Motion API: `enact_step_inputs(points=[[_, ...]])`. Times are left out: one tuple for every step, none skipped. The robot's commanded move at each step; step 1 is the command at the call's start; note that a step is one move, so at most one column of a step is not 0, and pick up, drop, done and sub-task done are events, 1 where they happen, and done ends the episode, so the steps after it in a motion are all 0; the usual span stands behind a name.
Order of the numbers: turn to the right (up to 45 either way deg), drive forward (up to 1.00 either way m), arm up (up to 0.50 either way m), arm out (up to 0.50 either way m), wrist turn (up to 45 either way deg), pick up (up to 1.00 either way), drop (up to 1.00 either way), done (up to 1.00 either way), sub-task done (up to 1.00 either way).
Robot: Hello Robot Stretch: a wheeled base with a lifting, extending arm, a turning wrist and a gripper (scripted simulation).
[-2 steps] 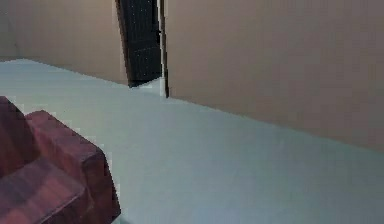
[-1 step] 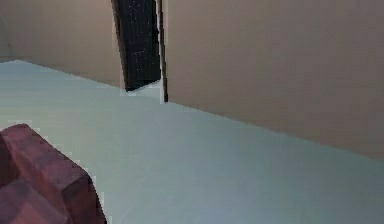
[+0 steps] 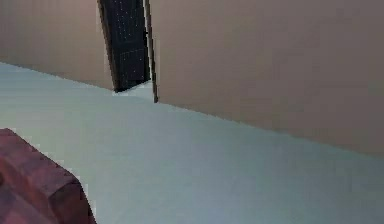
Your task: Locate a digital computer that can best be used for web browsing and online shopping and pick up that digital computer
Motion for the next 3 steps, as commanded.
enact_step_inputs(points=[[0.0,0.80,0.00,0.00,0.0,0.00,0.00,0.00,0.00],[-12.0,0.00,0.00,0.00,0.0,0.00,0.00,0.00,0.00],[0.0,0.45,0.00,0.00,0.0,0.00,0.00,0.00,0.00]])
